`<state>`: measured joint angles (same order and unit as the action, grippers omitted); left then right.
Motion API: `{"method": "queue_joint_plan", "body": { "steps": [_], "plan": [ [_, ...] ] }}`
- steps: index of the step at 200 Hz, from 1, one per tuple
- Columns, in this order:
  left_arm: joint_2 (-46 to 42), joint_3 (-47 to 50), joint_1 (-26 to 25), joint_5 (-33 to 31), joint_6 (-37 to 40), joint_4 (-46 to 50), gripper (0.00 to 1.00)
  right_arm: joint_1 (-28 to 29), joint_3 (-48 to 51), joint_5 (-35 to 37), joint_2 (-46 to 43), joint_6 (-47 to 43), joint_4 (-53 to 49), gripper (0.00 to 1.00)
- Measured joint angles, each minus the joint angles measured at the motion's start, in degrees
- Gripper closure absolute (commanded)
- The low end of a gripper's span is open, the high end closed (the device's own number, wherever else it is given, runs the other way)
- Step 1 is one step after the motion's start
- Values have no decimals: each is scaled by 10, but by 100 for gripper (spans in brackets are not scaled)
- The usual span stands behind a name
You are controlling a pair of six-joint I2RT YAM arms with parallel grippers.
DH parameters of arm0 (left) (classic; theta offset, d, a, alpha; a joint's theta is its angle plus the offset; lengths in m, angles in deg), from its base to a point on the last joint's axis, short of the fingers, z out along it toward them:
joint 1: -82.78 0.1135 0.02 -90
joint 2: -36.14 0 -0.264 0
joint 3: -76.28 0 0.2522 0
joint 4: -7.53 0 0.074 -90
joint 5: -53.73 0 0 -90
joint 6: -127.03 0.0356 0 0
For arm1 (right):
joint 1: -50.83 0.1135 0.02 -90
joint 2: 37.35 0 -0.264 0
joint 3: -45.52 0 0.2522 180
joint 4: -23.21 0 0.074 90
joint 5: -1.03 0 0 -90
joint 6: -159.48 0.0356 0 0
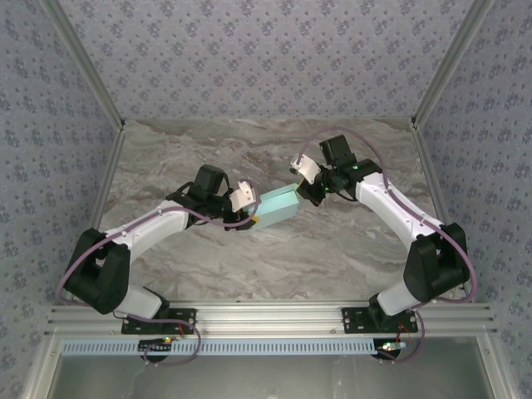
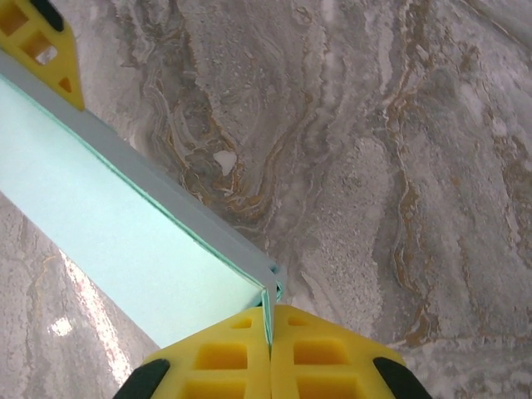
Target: Fold the paper box
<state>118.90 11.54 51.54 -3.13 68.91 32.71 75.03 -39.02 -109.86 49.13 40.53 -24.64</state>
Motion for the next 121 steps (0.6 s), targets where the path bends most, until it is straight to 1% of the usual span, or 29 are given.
{"method": "queue_joint_plan", "body": {
  "steps": [41,81,99,121],
  "plan": [
    [19,0,-11,-20,-34,-33,69,23,-7,73,2,135,-5,92],
    [36,0,-24,-35,-61,-56,68,47,1,141,7,268,6,93],
    [40,0,-27,-40,-70,-59,69,53,14,158,7,306,24,93],
    [48,2,-28,-42,-75,-59,68,61,38,175,7,332,51,93]
  ]
}}
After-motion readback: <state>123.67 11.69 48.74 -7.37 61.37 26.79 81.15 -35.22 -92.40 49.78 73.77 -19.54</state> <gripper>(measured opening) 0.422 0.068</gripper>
